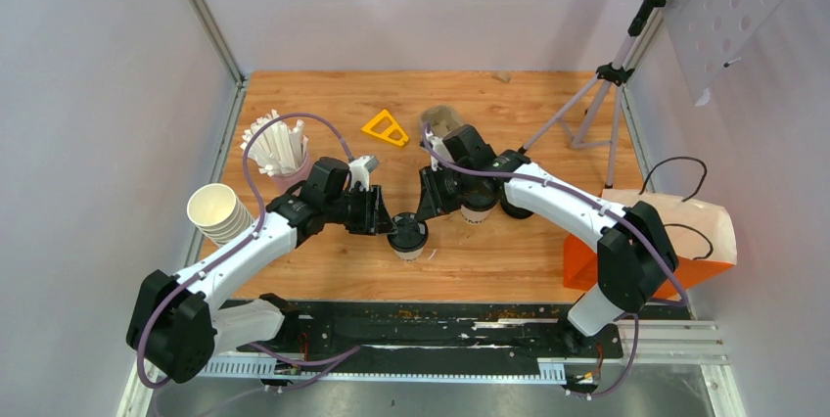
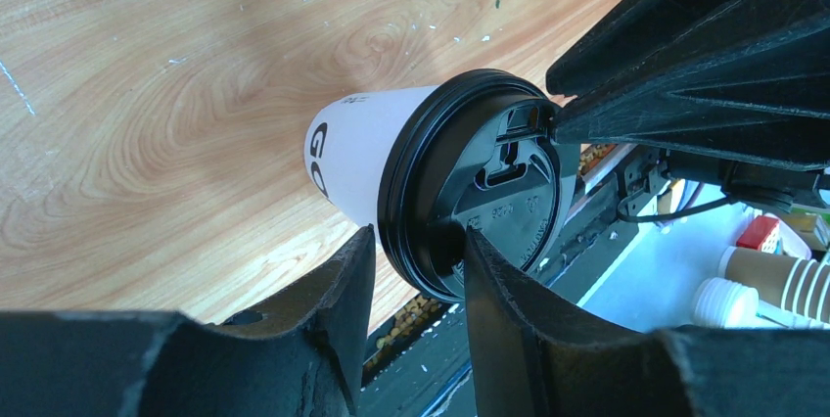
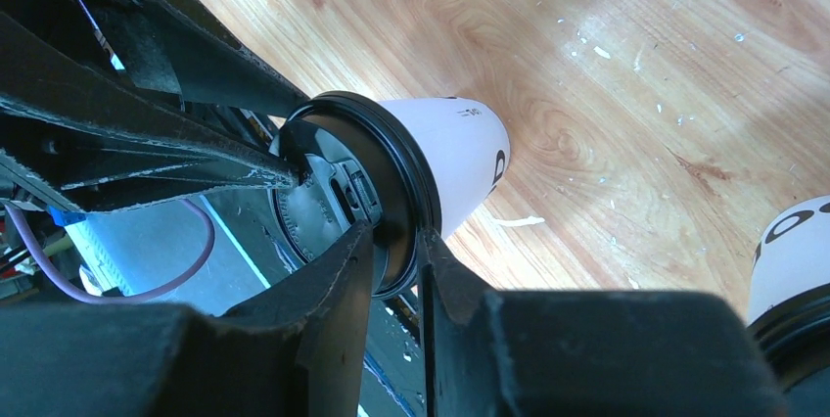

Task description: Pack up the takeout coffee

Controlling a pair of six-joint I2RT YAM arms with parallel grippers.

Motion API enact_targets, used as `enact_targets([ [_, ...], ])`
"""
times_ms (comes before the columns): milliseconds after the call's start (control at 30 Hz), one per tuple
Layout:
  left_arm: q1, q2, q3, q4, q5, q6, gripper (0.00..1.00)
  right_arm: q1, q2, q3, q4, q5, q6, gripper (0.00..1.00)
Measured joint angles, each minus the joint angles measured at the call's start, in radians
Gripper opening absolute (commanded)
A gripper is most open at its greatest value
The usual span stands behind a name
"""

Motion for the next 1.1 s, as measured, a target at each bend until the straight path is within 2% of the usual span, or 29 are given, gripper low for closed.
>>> enact_targets([
  [100, 0.0, 0.0, 0.0, 0.0, 0.002, 0.0, 0.45, 0.0, 0.0, 0.0, 0.0, -0.005, 0.0, 0.19],
  [433, 0.0, 0.01, 0.004, -0.004, 0.002, 0.012, 0.45, -0.005, 0.0, -0.018, 0.026, -0.011, -0.004, 0.18],
  [1100, 0.0, 0.057, 0.016, 0.008, 0.037, 0.015, 0.44, -0.045, -0.028, -0.137, 0.21, -0.064, -0.004, 0.17],
])
